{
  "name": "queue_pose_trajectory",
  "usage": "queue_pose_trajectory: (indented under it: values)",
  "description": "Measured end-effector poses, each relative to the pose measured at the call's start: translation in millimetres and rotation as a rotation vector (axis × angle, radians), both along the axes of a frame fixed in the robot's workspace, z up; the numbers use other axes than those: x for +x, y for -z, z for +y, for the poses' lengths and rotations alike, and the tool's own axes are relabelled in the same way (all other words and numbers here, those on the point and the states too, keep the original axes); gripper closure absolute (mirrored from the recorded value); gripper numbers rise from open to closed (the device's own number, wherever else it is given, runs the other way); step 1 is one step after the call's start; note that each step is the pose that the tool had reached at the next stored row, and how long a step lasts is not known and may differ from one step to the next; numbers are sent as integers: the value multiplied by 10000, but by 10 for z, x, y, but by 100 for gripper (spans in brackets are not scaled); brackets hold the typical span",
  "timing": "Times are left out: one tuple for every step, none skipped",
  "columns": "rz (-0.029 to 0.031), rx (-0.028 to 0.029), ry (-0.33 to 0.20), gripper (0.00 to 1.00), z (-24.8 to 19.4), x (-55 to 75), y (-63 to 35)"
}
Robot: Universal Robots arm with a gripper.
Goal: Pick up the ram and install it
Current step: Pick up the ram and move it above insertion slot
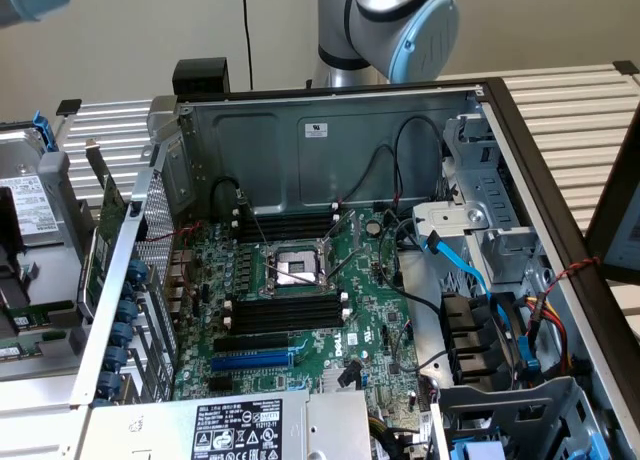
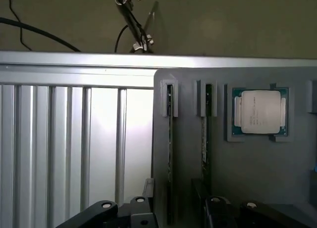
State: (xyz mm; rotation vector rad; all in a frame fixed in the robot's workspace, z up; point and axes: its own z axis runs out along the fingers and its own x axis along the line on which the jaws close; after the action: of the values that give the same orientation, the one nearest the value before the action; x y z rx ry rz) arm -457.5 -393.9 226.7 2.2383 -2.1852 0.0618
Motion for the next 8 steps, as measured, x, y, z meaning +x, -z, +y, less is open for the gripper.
queue_pose_trajectory:
  values:
    - [0,6,1,58,0,-3,18]
    - [0,13,4,58,0,-5,37]
    - [0,20,7,58,0,-6,55]
    - [1,26,10,58,1,-6,72]
    - [1,34,12,58,1,-7,90]
    - [1,42,15,58,1,-7,108]
    - [1,50,17,58,1,-7,125]
    - [1,57,17,58,0,-7,142]
